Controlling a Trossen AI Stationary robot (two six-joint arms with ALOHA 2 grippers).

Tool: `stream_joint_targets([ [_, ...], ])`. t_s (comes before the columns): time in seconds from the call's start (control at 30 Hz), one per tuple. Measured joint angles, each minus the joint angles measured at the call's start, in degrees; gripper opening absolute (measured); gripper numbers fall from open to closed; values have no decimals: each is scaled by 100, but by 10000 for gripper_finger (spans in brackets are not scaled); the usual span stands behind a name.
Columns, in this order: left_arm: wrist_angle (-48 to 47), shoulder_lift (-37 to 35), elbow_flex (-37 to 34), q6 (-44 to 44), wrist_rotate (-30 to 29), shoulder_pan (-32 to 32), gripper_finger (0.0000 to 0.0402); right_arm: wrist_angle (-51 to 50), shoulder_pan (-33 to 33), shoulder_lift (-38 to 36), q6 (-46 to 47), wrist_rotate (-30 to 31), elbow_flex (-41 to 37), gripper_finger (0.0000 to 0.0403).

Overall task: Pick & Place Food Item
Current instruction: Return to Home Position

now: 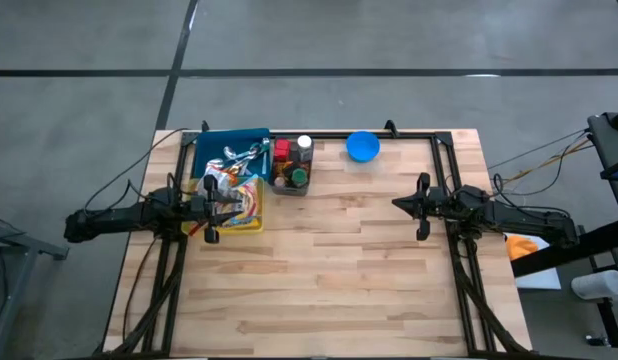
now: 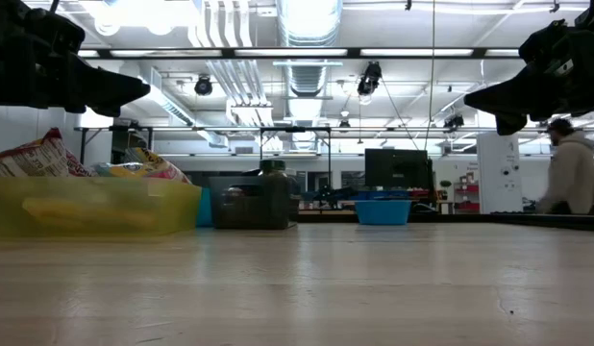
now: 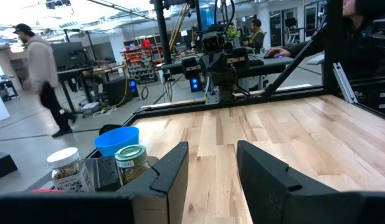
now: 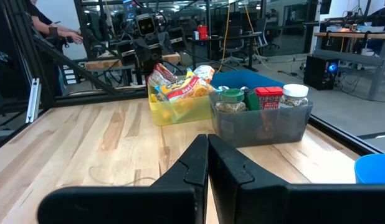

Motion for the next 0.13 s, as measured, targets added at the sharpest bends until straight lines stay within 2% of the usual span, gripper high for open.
stream_joint_targets([
  [0.13,-1,0,-2,-1,0,0,137,0,1,1,0,0,2,8],
])
